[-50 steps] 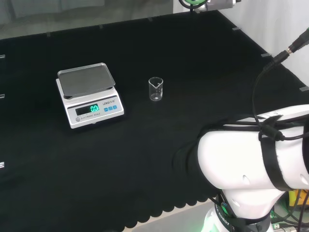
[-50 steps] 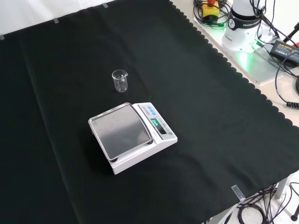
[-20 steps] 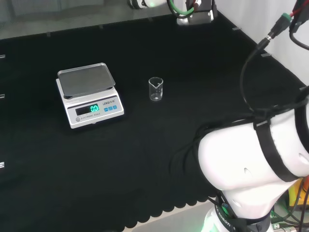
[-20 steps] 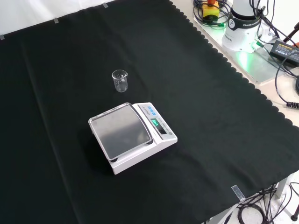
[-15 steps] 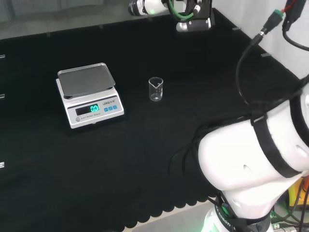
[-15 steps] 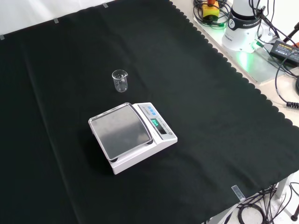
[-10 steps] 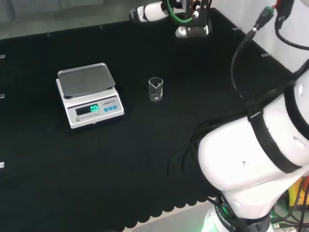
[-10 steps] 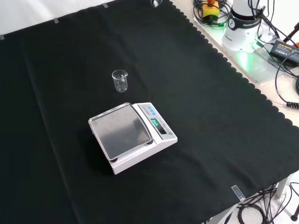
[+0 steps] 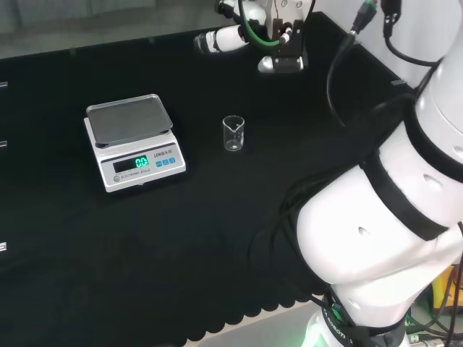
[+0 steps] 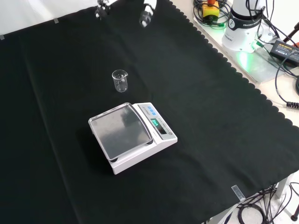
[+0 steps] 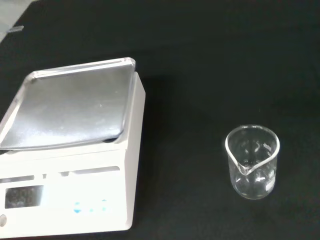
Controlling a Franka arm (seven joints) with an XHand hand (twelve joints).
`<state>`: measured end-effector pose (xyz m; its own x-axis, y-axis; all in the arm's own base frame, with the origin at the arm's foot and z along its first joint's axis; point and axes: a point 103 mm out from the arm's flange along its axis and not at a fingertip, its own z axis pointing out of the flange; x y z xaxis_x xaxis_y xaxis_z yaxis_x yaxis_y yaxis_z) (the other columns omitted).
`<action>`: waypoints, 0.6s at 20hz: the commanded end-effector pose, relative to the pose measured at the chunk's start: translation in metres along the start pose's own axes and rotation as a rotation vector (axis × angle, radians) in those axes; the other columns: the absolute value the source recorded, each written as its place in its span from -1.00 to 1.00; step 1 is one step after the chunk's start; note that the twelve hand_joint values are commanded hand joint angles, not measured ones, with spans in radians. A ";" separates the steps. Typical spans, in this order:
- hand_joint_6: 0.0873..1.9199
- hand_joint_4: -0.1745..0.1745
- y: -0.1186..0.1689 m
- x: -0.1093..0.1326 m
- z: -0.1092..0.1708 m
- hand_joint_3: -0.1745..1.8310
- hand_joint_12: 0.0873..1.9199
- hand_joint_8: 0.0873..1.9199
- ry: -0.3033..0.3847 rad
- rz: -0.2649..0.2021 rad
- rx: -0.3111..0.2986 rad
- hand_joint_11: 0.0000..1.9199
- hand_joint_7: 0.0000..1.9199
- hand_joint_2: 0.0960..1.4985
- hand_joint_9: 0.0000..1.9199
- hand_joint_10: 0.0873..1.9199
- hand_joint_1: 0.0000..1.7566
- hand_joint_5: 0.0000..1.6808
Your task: Pick up the beaker.
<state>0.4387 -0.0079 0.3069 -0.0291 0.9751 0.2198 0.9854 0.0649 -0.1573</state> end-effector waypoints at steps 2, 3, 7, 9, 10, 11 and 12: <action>-1.00 -0.35 0.035 -0.015 0.027 -0.76 0.52 -0.48 0.019 0.011 0.022 -0.99 -1.00 0.12 -1.00 -0.36 -0.71 -0.89; -1.00 -0.36 0.037 -0.017 0.030 -0.76 0.52 -0.47 0.022 0.013 0.026 -0.99 -1.00 0.12 -1.00 -0.36 -0.71 -0.88; -1.00 -0.39 0.045 -0.024 0.045 -0.76 0.52 -0.47 0.030 0.026 0.049 -1.00 -1.00 0.12 -1.00 -0.37 -0.71 -0.86; -1.00 -0.39 0.048 -0.027 0.052 -0.76 0.52 -0.46 0.035 0.034 0.061 -1.00 -1.00 0.12 -1.00 -0.37 -0.71 -0.86; -1.00 -0.39 0.049 -0.029 0.055 -0.76 0.52 -0.46 0.038 0.036 0.066 -1.00 -1.00 0.12 -1.00 -0.37 -0.70 -0.86; -1.00 -0.39 0.051 -0.030 0.059 -0.76 0.52 -0.46 0.039 0.039 0.073 -1.00 -1.00 0.12 -1.00 -0.37 -0.70 -0.85; -1.00 -0.40 0.052 -0.032 0.063 -0.76 0.52 -0.46 0.039 0.041 0.079 -1.00 -1.00 0.12 -1.00 -0.37 -0.70 -0.85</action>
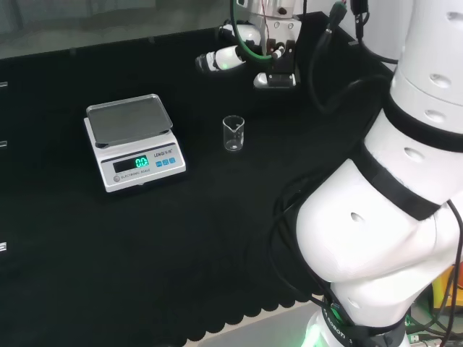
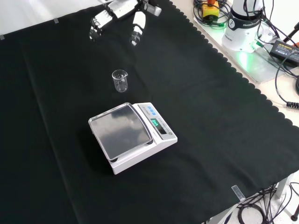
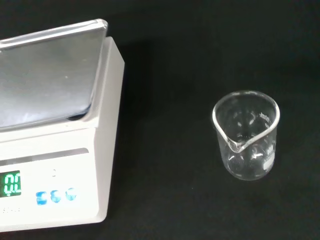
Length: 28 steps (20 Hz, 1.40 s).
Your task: Pick up the beaker.
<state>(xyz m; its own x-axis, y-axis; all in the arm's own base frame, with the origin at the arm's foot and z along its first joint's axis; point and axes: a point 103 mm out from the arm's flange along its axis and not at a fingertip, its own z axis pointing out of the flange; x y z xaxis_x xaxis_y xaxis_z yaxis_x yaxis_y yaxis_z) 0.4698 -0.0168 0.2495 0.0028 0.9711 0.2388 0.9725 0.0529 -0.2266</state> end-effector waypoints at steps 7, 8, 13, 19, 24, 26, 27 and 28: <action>-1.00 -0.40 0.024 -0.019 0.038 -0.76 0.52 -0.46 0.040 0.020 0.051 -1.00 -1.00 0.12 -1.00 -0.38 -0.70 -0.85; -1.00 -0.40 0.024 -0.021 0.042 -0.76 0.52 -0.46 0.046 0.021 0.054 -1.00 -1.00 0.12 -1.00 -0.38 -0.70 -0.85; -1.00 -0.41 0.030 -0.026 0.060 -0.76 0.52 -0.46 0.074 0.027 0.084 -1.00 -1.00 0.12 -1.00 -0.39 -0.70 -0.84; -1.00 -0.41 0.039 -0.035 0.085 -0.76 0.51 -0.46 0.094 0.045 0.127 -1.00 -1.00 0.13 -1.00 -0.39 -0.70 -0.84; -1.00 -0.41 0.046 -0.041 0.104 -0.76 0.51 -0.46 0.104 0.053 0.148 -1.00 -1.00 0.13 -1.00 -0.40 -0.69 -0.84; -1.00 -0.41 0.048 -0.041 0.112 -0.76 0.51 -0.46 0.107 0.056 0.154 -1.00 -1.00 0.13 -1.00 -0.40 -0.69 -0.83; -1.00 -0.41 0.048 -0.041 0.115 -0.76 0.51 -0.46 0.107 0.055 0.156 -1.00 -1.00 0.13 -1.00 -0.40 -0.69 -0.83; -1.00 -0.41 0.047 -0.041 0.113 -0.76 0.51 -0.46 0.108 0.054 0.159 -1.00 -1.00 0.13 -1.00 -0.40 -0.69 -0.83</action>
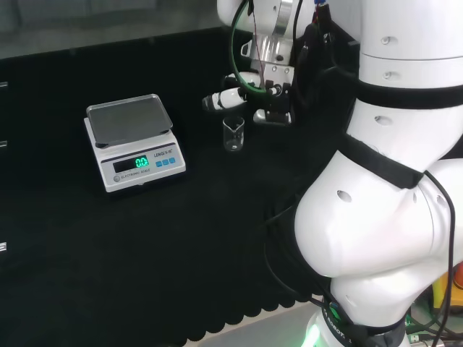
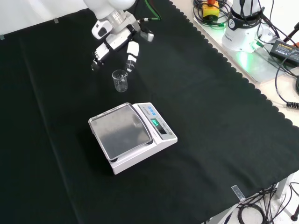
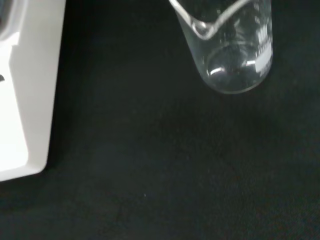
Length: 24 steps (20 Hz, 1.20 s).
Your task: Pick up the beaker.
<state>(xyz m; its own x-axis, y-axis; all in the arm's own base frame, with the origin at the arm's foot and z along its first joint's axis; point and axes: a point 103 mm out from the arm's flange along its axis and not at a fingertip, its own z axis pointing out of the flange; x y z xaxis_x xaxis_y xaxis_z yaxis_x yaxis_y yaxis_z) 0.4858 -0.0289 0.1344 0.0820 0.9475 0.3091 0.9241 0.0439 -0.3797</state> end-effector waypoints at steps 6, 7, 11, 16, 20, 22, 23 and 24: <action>-1.00 -0.42 0.006 -0.001 0.017 -0.76 0.51 -0.46 -0.062 0.007 -0.007 -1.00 -1.00 0.13 -1.00 -0.39 -0.68 -0.83; -1.00 -0.42 0.007 0.000 0.020 -0.76 0.51 -0.46 -0.100 0.013 -0.008 -1.00 -1.00 0.13 -1.00 -0.37 -0.67 -0.83; -1.00 -0.42 0.010 0.005 0.033 -0.78 0.52 -0.41 -0.151 0.032 -0.008 -0.99 -1.00 0.11 -1.00 -0.26 -0.63 -0.82; -1.00 -0.42 0.009 0.005 0.038 -0.78 0.52 -0.36 -0.172 0.045 -0.039 -0.97 -1.00 0.11 -1.00 -0.19 -0.61 -0.81; -1.00 -0.43 0.007 0.002 0.042 -0.78 0.50 -0.30 -0.186 0.057 -0.047 -0.92 -1.00 0.11 -1.00 -0.11 -0.60 -0.81; -1.00 -0.43 0.006 0.000 0.043 -0.79 0.50 -0.28 -0.199 0.065 -0.050 -0.90 -1.00 0.11 -1.00 -0.09 -0.58 -0.81; -1.00 -0.43 0.006 0.000 0.044 -0.79 0.49 -0.25 -0.207 0.068 -0.051 -0.89 -1.00 0.11 -0.99 -0.09 -0.58 -0.80; -1.00 -0.44 0.005 -0.001 0.045 -0.79 0.49 -0.23 -0.216 0.071 -0.052 -0.87 -1.00 0.11 -0.98 -0.08 -0.57 -0.80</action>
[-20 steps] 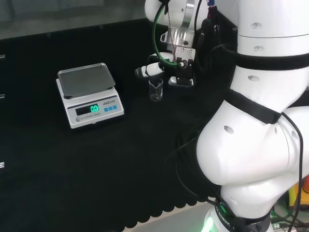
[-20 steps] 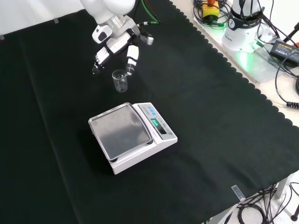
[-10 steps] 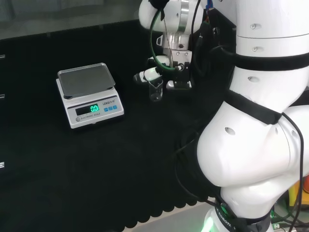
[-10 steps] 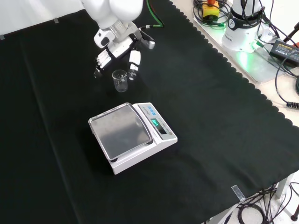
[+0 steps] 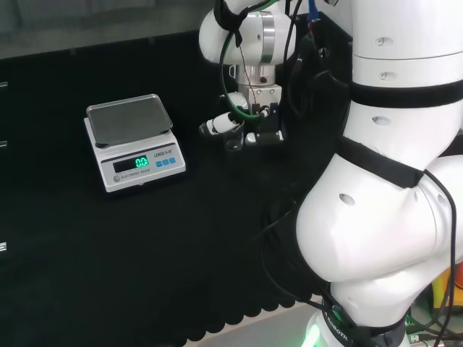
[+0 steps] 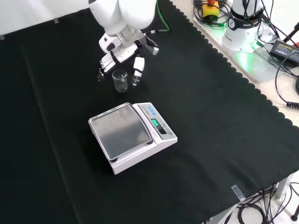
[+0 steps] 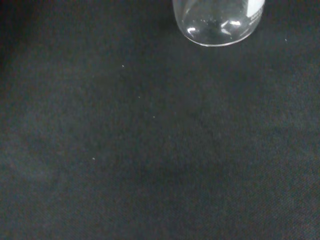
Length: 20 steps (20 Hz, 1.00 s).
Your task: Pick up the beaker.
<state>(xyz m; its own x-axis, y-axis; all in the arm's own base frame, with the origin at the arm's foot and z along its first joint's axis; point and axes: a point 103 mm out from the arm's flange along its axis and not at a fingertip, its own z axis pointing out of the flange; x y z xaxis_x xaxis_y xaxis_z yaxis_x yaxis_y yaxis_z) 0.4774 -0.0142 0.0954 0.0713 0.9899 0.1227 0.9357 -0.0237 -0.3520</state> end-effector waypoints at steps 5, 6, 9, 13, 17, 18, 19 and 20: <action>-1.00 -0.48 -0.002 -0.001 0.006 -0.79 0.40 -0.17 -0.071 0.024 -0.012 -0.68 -0.90 0.10 -0.77 -0.13 -0.51 -0.79; -1.00 -0.50 -0.001 0.000 0.007 -0.79 0.37 -0.16 -0.085 0.024 -0.012 -0.62 -0.86 0.10 -0.70 -0.15 -0.49 -0.77; -1.00 -0.55 0.000 0.000 0.009 -0.79 0.28 -0.15 -0.099 0.016 -0.020 -0.42 -0.74 0.09 -0.49 -0.24 -0.42 -0.73; -1.00 -0.69 0.003 0.001 0.011 -0.78 -0.01 -0.09 -0.112 0.012 -0.044 0.00 -0.56 0.11 -0.07 -0.40 -0.31 -0.63; -0.99 -0.78 0.005 0.003 0.010 -0.76 -0.26 -0.06 -0.139 0.013 -0.069 0.31 -0.40 0.11 0.23 -0.57 -0.20 -0.52; -0.97 -0.81 0.005 0.003 0.010 -0.76 -0.32 -0.05 -0.146 0.015 -0.071 0.38 -0.37 0.11 0.28 -0.61 -0.17 -0.50; -0.94 -0.83 0.006 0.004 0.010 -0.75 -0.37 -0.05 -0.155 0.017 -0.074 0.44 -0.35 0.11 0.33 -0.65 -0.15 -0.49; -0.91 -0.84 0.007 0.004 0.010 -0.75 -0.41 -0.05 -0.164 0.018 -0.076 0.50 -0.33 0.11 0.37 -0.70 -0.13 -0.48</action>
<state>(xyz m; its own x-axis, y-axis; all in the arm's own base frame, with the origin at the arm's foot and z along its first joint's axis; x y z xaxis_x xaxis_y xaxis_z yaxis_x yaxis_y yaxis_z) 0.4790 -0.0110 0.0848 0.0432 0.9990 -0.0083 0.9550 -0.0437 -0.2933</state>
